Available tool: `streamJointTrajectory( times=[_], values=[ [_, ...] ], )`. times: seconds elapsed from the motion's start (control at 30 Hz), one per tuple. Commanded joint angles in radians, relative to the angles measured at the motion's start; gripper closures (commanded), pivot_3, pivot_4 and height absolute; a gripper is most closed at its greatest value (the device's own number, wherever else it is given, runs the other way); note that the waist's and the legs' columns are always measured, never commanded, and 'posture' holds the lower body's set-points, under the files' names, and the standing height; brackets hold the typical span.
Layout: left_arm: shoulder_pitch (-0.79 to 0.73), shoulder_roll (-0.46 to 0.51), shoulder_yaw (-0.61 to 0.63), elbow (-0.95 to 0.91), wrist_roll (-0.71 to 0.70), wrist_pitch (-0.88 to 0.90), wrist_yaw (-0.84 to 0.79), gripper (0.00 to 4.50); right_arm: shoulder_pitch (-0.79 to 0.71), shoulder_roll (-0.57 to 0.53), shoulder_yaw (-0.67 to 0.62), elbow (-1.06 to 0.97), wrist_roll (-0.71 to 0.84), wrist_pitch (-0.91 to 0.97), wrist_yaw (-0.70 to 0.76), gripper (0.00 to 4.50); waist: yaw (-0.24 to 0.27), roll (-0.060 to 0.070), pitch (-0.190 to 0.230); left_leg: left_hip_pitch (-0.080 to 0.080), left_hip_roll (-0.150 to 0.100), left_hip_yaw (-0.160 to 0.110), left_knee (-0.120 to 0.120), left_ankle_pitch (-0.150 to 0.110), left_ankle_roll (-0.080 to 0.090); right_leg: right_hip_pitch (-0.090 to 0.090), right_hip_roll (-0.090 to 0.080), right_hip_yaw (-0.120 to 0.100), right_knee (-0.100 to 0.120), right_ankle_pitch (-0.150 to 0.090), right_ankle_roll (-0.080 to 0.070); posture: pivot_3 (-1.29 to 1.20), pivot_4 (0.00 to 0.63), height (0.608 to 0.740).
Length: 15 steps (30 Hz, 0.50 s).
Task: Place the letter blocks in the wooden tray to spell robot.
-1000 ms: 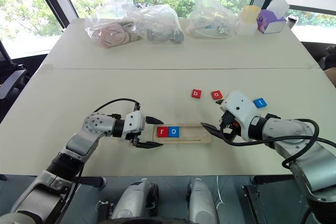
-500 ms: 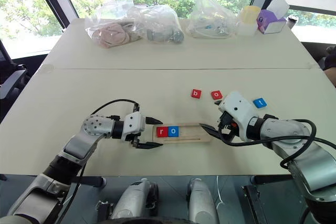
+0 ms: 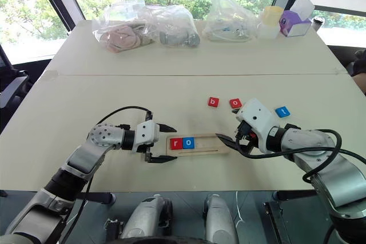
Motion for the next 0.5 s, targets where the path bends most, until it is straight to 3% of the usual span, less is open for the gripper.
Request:
streamJointTrajectory(
  times=[0.03, 0.5],
  values=[
    [0.019, 0.014, -0.042, 0.031, 0.042, 0.002, -0.01, 0.05, -0.006, 0.004, -0.004, -0.027, -0.002, -0.017, -0.005, 0.0, 0.0, 0.0, 0.0, 0.0, 0.0, 0.0, 0.0, 0.0, 0.0, 0.0, 0.0, 0.0, 0.0, 0.0, 0.0, 0.0, 0.15, 0.74],
    [0.021, -0.024, 0.015, 0.044, -0.036, -0.069, -0.017, 0.05, -0.007, 0.017, 0.009, -0.034, -0.006, -0.013, -0.018, 0.0, 0.001, 0.0, 0.0, -0.001, 0.0, 0.0, 0.0, 0.0, 0.0, 0.0, 0.0, 0.0, 0.0, 0.001, -0.001, 0.0, 0.15, 0.74]
  ],
)
